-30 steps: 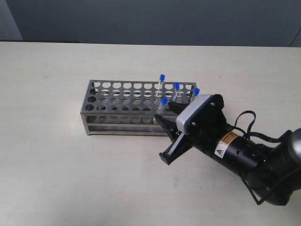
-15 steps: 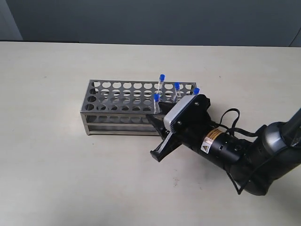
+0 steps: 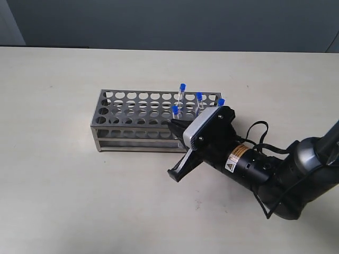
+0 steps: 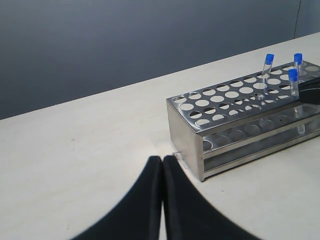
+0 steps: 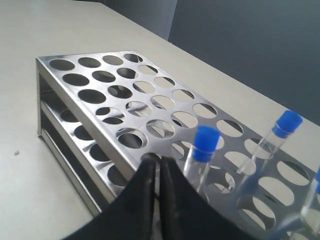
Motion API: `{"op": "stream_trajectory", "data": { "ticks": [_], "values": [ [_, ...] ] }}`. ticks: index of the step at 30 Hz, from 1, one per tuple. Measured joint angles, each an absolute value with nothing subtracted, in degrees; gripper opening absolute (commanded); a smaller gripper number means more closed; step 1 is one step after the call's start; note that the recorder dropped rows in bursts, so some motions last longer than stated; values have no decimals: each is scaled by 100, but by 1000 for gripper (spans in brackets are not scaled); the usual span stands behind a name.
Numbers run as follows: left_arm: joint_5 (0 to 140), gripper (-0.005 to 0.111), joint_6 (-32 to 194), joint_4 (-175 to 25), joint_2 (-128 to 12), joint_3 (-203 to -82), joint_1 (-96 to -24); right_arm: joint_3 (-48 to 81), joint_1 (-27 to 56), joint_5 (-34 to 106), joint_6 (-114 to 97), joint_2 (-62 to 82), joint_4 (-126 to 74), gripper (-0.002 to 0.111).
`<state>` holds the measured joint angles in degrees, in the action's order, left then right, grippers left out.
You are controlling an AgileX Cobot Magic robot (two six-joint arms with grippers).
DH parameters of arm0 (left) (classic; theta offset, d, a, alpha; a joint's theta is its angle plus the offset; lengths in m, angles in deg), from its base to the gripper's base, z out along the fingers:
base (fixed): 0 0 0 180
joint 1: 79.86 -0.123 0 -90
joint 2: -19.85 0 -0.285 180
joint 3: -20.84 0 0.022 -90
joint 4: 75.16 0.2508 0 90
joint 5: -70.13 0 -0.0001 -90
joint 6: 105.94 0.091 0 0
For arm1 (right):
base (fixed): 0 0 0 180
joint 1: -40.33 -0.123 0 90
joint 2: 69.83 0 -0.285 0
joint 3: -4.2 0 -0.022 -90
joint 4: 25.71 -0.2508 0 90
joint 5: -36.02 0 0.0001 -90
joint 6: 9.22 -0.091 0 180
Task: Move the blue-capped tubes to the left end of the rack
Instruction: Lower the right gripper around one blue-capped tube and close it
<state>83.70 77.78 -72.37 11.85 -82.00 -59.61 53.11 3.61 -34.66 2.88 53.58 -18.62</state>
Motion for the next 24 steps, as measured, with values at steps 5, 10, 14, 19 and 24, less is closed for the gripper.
{"op": "stream_trajectory", "data": {
  "ticks": [5,10,14,19,24],
  "values": [
    [8370,0,7778,-7237,1185,-8200,-5961,5311,361,-3466,288,5358,-1875,4],
    [8370,0,7778,-7237,1185,-8200,-5961,5189,349,-3403,288,5358,-1875,4],
    [8370,0,7778,-7237,1185,-8200,-5961,4962,349,-3125,288,5358,-2017,4],
    [8370,0,7778,-7237,1185,-8200,-5961,4809,349,-2903,288,5358,-2018,4],
    [8370,0,7778,-7237,1185,-8200,-5961,4800,349,-2855,277,5358,-2007,-1]
  ]
}}
